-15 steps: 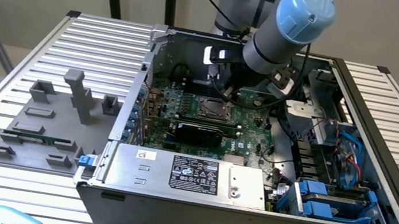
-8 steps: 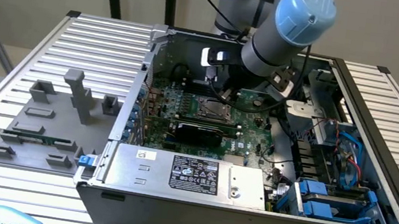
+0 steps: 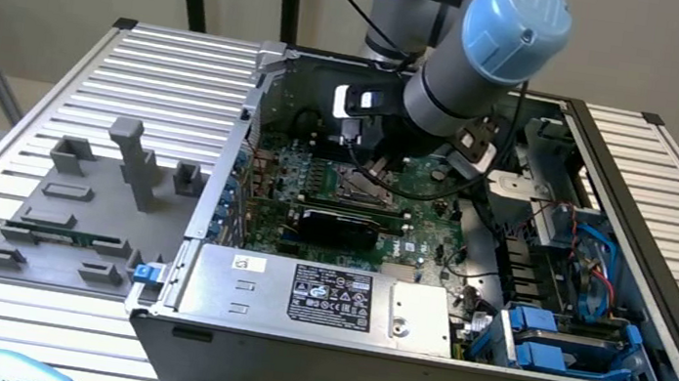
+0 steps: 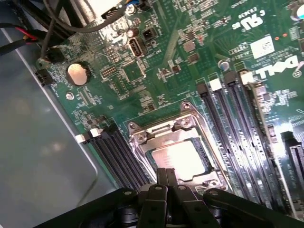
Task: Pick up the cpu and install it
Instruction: 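Install the first cpu locking lever, then install the second cpu locking lever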
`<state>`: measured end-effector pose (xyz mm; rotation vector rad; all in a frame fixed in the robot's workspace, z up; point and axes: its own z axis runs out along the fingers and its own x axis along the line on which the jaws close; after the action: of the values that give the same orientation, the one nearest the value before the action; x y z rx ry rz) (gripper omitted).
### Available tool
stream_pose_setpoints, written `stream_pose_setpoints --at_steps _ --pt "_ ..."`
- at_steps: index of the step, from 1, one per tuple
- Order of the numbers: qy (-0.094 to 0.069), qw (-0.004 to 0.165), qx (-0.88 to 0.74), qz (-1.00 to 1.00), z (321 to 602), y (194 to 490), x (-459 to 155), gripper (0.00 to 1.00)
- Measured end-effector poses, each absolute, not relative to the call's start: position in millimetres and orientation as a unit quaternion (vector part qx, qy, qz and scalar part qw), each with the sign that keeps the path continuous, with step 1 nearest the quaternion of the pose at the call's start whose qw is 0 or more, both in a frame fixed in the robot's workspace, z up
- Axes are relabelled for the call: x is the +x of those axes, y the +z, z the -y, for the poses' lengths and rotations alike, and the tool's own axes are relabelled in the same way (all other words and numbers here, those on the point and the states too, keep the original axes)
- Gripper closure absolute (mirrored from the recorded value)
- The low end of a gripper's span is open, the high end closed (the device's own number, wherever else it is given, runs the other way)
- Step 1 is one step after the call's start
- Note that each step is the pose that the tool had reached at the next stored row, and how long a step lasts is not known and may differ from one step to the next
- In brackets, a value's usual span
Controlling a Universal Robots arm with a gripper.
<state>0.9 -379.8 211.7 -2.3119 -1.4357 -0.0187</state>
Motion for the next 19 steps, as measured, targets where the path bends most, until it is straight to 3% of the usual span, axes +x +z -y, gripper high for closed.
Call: stream_pose_setpoints --at_steps 19 --pt "-0.007 0.208 -0.831 0.516 415 236 -14 0.89"
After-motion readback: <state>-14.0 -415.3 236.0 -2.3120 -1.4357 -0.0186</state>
